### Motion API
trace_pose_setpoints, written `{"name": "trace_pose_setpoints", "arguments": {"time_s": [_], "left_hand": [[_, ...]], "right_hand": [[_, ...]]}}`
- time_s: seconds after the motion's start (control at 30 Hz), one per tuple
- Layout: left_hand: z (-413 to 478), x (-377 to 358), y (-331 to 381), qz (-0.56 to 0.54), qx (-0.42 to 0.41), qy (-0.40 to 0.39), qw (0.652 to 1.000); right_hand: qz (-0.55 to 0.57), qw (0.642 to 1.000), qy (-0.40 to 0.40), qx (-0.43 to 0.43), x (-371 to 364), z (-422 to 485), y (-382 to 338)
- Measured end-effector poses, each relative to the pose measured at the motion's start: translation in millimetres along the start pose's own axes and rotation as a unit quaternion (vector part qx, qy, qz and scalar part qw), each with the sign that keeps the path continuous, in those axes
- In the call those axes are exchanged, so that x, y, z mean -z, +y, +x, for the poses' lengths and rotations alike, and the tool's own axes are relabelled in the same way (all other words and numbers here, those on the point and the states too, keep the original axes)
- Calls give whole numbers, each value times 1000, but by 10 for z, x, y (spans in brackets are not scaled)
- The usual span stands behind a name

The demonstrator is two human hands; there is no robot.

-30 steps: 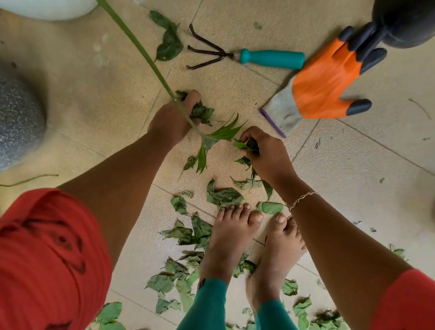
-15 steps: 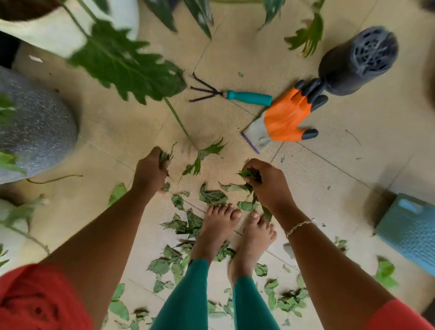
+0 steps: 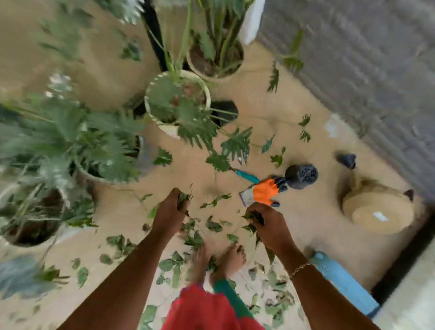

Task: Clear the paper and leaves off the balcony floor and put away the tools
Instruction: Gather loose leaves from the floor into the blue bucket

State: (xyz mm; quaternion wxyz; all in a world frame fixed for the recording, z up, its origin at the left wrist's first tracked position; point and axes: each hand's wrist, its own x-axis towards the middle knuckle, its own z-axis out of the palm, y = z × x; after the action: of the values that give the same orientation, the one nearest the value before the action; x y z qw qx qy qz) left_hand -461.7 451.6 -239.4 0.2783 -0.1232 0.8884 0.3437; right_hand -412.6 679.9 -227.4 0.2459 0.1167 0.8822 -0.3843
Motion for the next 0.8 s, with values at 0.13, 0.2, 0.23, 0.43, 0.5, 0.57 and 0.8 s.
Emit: {"name": "trace_pose_setpoints", "arguments": {"time_s": [0.13,0.2,0.23,0.43,0.5,0.57,0.8], "left_hand": [[-537,483,79,-60,11,26,998],[-830,678,13,-108,23,40,993],[-969,766,-53,-140,33,47,988],[-1775,1102,-805,-254,83,110,957],[-2052,1164,-1210,-269,96,135,949],[-2348,1227,-1629,-284,111,165,938],[-3797,1490,-2857,-368,170,271,873]], "right_hand": [[-6,998,-1,58,219,-305,-629],[-7,996,-12,86,201,-440,-860],[-10,995,-23,94,167,-507,-963],[-48,985,-52,157,-341,-913,-1557],[-61,979,-58,186,-597,-1121,-1766],[-63,972,-72,214,-892,-1369,-1987],[-76,943,-157,285,-2202,-2321,-2829]]}}
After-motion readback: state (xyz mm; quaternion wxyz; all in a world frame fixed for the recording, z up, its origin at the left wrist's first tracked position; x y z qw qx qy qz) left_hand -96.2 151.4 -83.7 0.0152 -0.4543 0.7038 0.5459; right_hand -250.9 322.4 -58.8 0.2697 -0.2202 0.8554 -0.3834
